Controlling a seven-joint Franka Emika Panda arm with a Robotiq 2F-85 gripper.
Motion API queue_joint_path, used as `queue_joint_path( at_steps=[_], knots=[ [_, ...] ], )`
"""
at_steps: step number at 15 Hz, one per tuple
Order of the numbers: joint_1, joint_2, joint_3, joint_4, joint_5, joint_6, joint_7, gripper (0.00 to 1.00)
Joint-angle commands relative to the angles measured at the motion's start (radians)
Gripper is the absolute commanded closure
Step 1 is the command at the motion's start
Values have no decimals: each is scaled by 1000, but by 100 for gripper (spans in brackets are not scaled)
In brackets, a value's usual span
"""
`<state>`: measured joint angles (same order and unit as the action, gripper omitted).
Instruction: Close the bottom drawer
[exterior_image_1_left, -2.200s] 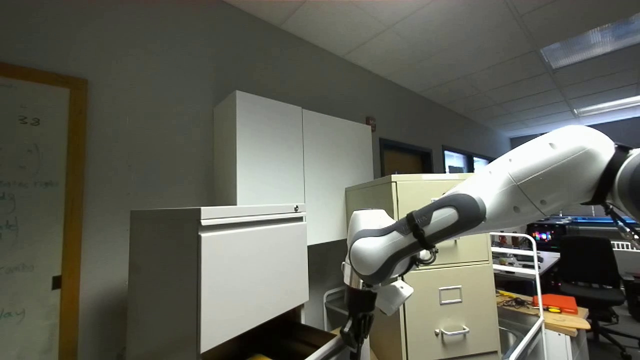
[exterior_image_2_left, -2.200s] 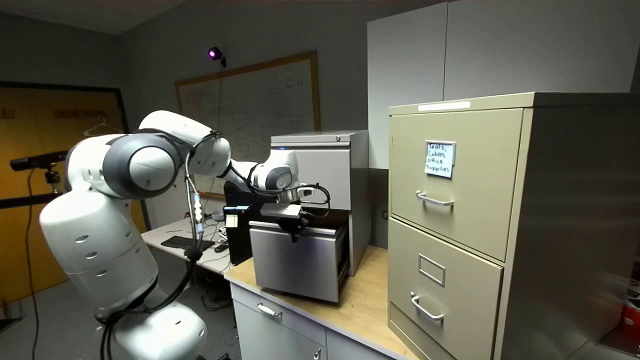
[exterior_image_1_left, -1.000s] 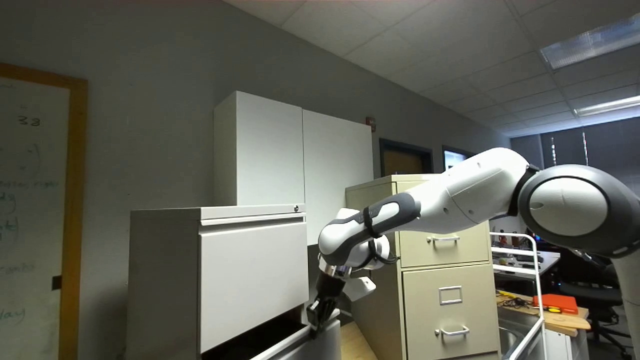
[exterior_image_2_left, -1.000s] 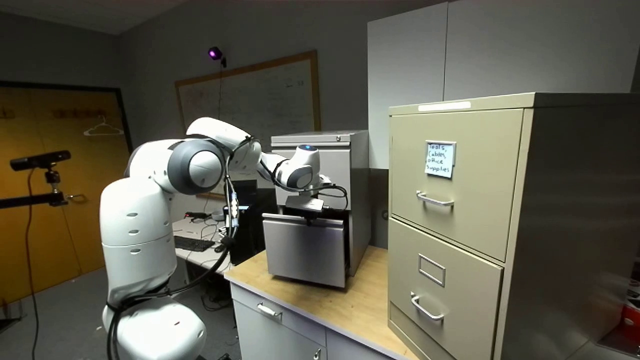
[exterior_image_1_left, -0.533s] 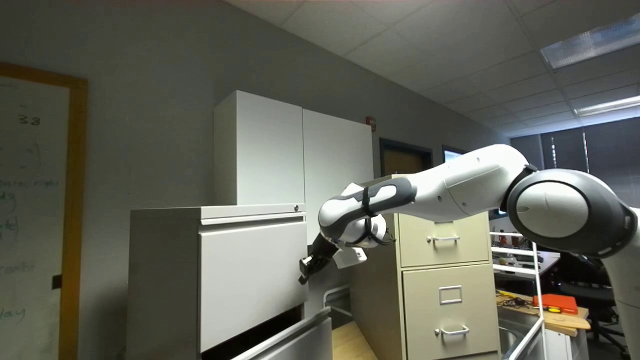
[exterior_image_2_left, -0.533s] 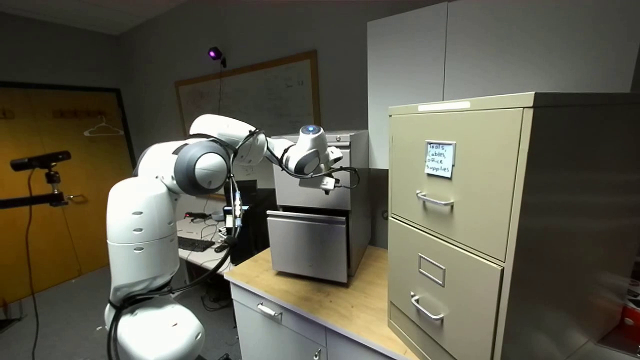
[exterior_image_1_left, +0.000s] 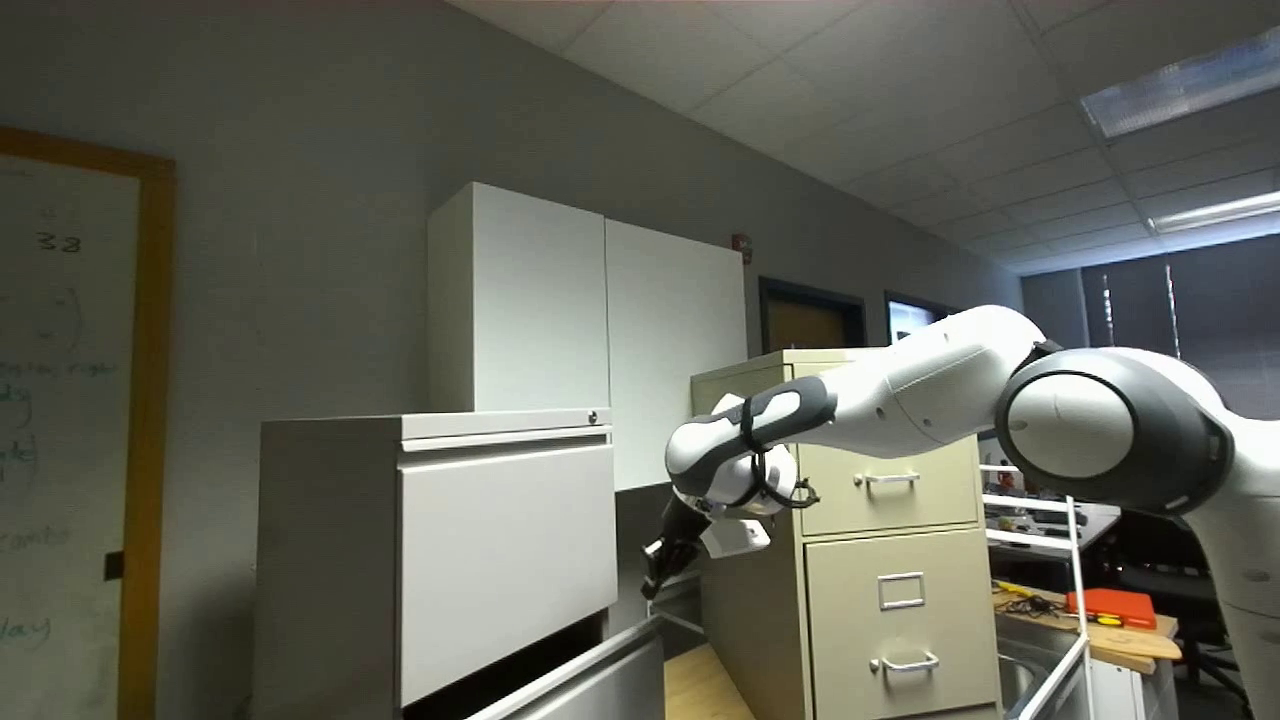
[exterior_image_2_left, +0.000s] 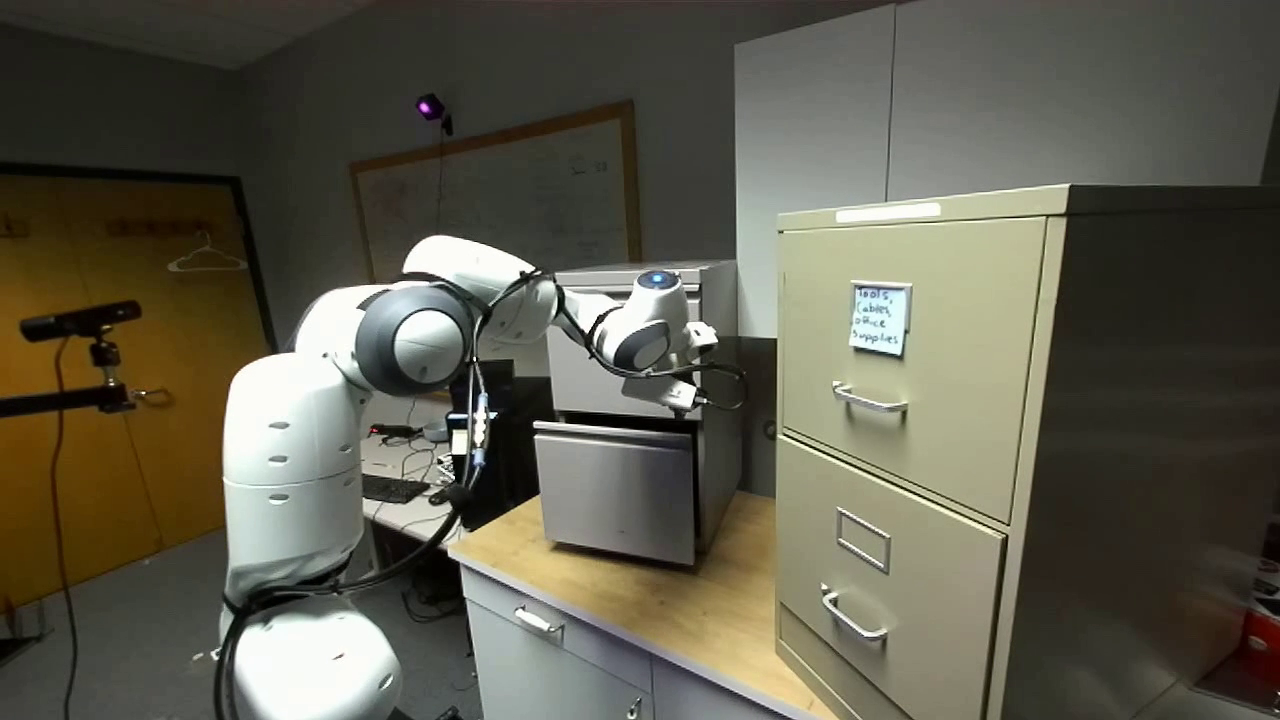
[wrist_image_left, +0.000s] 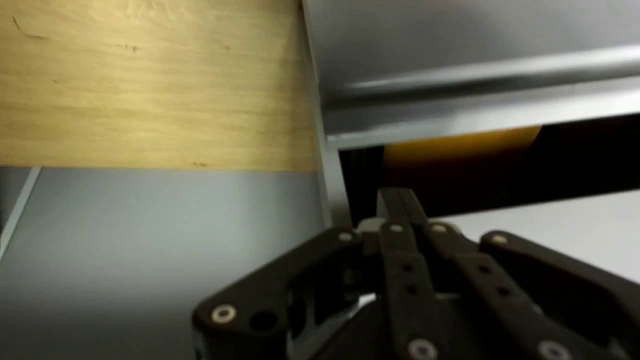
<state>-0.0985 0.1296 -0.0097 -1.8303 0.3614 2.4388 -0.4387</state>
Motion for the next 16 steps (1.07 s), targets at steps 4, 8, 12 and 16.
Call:
queue_joint_path(
  at_steps=[4, 8, 12, 16],
  knots=[
    [-29, -129, -43, -211, -7, 7, 44, 100],
    [-21, -155, -55, -281, 87, 45, 10, 100],
    [2, -120, -45, -253, 280, 86, -34, 100],
    [21, -79, -37, -198, 415, 115, -66, 100]
  ],
)
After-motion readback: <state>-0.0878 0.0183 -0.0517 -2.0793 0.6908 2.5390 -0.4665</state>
